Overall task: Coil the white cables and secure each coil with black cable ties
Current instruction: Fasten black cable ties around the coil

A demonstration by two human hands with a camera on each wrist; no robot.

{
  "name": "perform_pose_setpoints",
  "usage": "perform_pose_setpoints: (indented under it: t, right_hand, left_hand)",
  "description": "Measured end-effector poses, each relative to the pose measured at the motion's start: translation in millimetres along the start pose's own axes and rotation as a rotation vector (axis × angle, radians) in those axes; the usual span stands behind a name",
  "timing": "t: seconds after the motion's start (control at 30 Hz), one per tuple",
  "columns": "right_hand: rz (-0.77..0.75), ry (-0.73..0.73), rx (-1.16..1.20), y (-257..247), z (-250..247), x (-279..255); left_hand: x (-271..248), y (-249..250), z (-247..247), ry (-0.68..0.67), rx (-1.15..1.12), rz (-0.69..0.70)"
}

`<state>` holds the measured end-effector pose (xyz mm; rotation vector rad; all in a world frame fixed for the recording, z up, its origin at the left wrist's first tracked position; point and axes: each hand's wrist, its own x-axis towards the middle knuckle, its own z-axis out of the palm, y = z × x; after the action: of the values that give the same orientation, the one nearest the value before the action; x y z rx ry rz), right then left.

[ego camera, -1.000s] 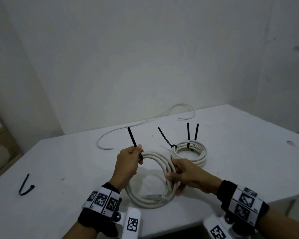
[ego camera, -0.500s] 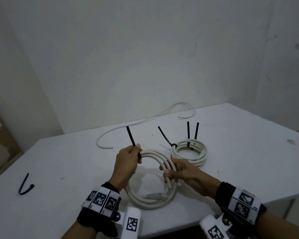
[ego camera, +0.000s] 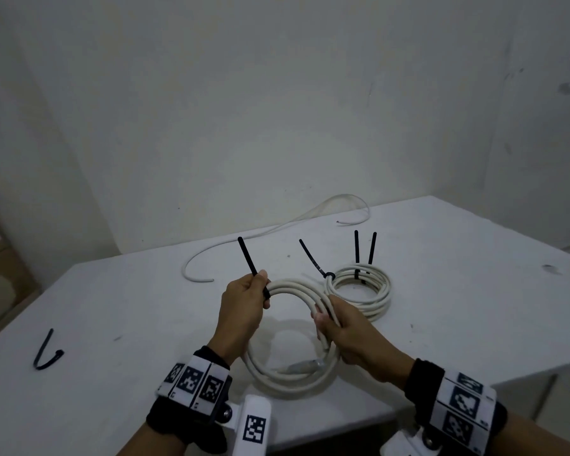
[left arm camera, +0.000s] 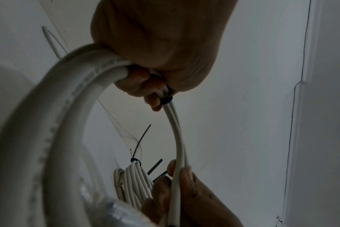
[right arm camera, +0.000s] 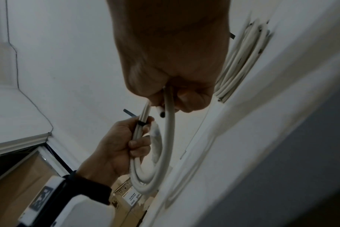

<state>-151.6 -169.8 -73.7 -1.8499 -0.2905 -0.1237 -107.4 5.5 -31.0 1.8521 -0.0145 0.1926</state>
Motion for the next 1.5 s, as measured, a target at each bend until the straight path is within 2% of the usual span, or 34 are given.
perform_pose_setpoints:
  t: [0.07, 0.13, 0.17, 0.33, 0.4, 0.53, 0.63, 0.67, 0.8, 0.93, 1.03, 1.2, 1.27, 1.33, 1.4, 1.5]
  right_hand:
    - [-0.06, 0.07, -0.062, 3, 3, 0]
    - [-0.084, 0.176, -0.05, 6, 4, 1]
    - [-0.08, 0.185, -0.031, 5, 4, 1]
    - [-0.085, 0.038, -0.041, -11, -12, 2]
    - [-0.107, 0.02, -0.135, -15, -20, 4]
    - [0.004, -0.027, -0.017, -17, -23, 5]
    - [0.029, 0.011, -0.12, -14, -20, 3]
    - [0.054, 0.021, -0.085, -13, -18, 3]
    - [0.194, 0.026, 0.339, -11, -13, 2]
    - [0.362, -0.143, 0.641, -20, -11, 0]
    - [0.453, -0.166, 0.805, -26, -11, 1]
    - [0.392, -0.139, 0.614, -20, -14, 0]
    - [0.339, -0.06, 0.452, -21, -19, 1]
    - [0.226, 0.102, 0.268, -32, -30, 5]
    - [0.036, 0.205, 0.052, -57, -42, 10]
    - [-0.172, 0.13, -0.205, -101, -47, 23]
  left_hand:
    - [-3, 1, 2, 0.003, -0.011, 0.006]
    - [-7, 2, 7, -0.006, -0.027, 0.013]
    - [-7, 2, 8, -0.006, -0.029, 0.016]
    - [-1, 9, -2, -0.017, -0.05, 0.006]
    - [0, 14, -5, -0.031, -0.058, 0.008]
    - [2, 19, -7, -0.048, -0.066, 0.006]
    - [-1, 19, -4, -0.05, -0.034, 0.023]
    - [-2, 19, -3, -0.041, -0.019, 0.035]
    - [-4, 16, 0, 0.019, 0.02, 0.078]
    - [-4, 14, -2, 0.065, 0.031, 0.08]
    - [-6, 16, -4, 0.068, 0.033, 0.111]
    - [-2, 18, -10, 0.018, 0.037, 0.129]
    - [0, 18, -13, -0.018, 0.019, 0.11]
    - [0, 20, -15, -0.051, 0.092, 0.147]
    - [-2, 23, -14, -0.087, 0.162, 0.207]
    - [-6, 35, -9, -0.168, 0.198, 0.283]
